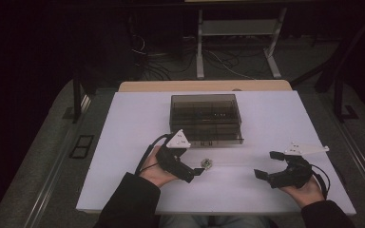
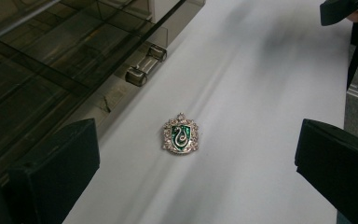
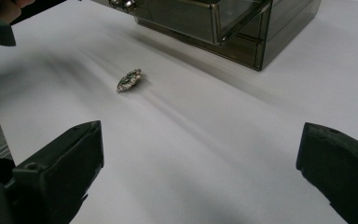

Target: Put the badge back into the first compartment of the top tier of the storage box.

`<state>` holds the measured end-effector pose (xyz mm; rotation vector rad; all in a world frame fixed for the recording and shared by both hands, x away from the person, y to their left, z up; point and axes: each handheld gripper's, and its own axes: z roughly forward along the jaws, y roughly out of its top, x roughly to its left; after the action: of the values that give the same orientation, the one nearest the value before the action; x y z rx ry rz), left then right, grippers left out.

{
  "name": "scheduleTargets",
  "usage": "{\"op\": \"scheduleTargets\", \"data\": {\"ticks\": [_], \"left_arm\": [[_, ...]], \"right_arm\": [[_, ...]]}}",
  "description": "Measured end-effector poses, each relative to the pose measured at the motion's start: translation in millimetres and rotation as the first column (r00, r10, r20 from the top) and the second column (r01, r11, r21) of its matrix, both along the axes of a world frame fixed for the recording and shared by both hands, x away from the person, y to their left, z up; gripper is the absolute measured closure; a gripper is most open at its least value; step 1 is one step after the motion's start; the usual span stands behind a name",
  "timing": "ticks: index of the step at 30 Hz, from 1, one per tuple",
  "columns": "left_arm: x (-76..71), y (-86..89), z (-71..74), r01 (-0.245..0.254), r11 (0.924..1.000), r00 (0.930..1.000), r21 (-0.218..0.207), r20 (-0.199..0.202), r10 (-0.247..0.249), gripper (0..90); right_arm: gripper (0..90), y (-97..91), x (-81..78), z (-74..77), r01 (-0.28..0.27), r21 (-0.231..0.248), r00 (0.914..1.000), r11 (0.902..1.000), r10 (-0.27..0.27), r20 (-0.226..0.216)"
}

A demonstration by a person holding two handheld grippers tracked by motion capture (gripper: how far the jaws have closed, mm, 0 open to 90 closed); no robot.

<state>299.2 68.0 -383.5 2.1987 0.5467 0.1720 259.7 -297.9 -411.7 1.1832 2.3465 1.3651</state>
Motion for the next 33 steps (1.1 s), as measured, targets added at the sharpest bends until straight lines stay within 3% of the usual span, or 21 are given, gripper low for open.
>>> {"op": "scheduleTargets", "data": {"ticks": [16, 25, 33], "left_arm": [[-1.0, -23.8, -15.3, 0.034, 0.9984, 0.9993, 0.045, -0.017, -0.033, 0.0], [-2.3, -34.1, -21.1, 0.067, 0.9942, 0.9977, 0.084, -0.006, -0.067, 0.0], [-2.3, -40.7, -29.2, 0.064, 0.9941, 0.9979, 0.087, -0.012, -0.063, 0.0]], "right_arm": [[0.4, 0.5, 0.1, -0.6, -0.008, -0.011, 1.0, 0.9999, 0.008, -0.004], [0.4, 1.0, 0.0, -1.3, -0.017, -0.019, 0.9998, 0.9997, 0.017, -0.004], [0.4, 2.4, 0.0, -1.9, -0.02, -0.025, 0.9998, 0.9995, 0.02, -0.003]]}}
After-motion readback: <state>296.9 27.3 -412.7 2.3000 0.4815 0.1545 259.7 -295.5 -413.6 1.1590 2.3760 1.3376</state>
